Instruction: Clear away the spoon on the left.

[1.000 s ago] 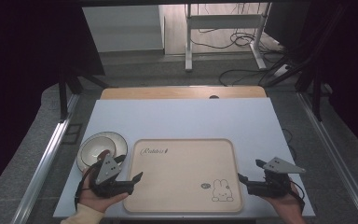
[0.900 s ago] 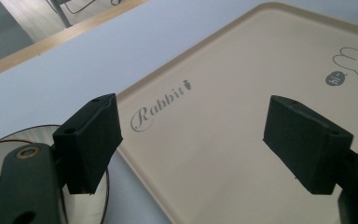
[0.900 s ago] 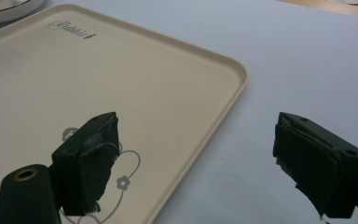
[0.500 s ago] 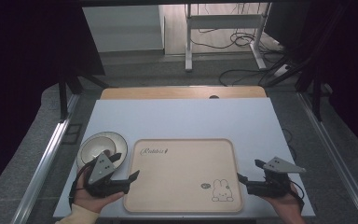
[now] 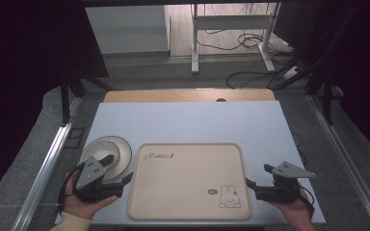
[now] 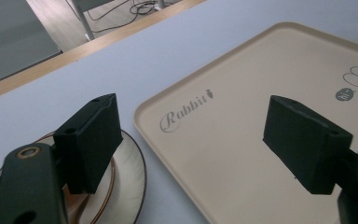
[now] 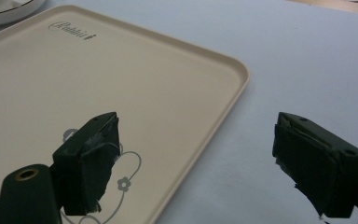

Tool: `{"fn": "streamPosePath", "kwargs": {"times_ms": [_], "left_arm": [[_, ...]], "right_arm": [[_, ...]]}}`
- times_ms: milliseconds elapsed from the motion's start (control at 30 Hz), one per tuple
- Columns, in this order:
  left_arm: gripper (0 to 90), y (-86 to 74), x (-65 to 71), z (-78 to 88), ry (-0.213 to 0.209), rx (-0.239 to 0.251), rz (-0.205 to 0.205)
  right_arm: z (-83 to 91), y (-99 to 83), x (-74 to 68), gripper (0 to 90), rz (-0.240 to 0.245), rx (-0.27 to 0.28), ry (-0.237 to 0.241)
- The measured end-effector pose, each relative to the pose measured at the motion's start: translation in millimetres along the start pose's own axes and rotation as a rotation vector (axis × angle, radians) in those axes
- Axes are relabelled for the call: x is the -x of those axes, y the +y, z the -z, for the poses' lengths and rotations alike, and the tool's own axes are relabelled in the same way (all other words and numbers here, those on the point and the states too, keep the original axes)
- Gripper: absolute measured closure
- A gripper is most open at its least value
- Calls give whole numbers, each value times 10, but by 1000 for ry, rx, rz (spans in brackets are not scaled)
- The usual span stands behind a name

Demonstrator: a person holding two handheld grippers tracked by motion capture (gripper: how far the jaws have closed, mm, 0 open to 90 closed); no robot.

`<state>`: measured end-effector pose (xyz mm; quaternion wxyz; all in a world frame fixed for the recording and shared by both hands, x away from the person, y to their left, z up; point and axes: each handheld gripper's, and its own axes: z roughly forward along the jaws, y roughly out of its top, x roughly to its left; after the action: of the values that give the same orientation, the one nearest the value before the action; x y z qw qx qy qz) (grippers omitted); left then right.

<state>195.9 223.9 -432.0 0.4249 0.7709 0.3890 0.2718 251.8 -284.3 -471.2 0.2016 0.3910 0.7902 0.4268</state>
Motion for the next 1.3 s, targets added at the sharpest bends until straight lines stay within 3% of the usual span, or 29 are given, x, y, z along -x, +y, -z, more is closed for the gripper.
{"fn": "streamPosePath", "kwargs": {"times_ms": [267, 467, 800, 1300], "left_arm": [[186, -37, -143, 148, 57, 11, 21], [191, -113, -262, 199, 81, -5, 54], [199, -269, -410, 290, 111, -9, 74], [184, -559, -473, 325, 97, -25, 94]], "right_arm": [[0, 2, -1, 154, 1, 2, 3], [0, 2, 10, 158, -1, 4, -5], [-9, -3, 8, 162, 1, 2, -10], [-31, -12, 5, 162, 2, -9, -5]]}}
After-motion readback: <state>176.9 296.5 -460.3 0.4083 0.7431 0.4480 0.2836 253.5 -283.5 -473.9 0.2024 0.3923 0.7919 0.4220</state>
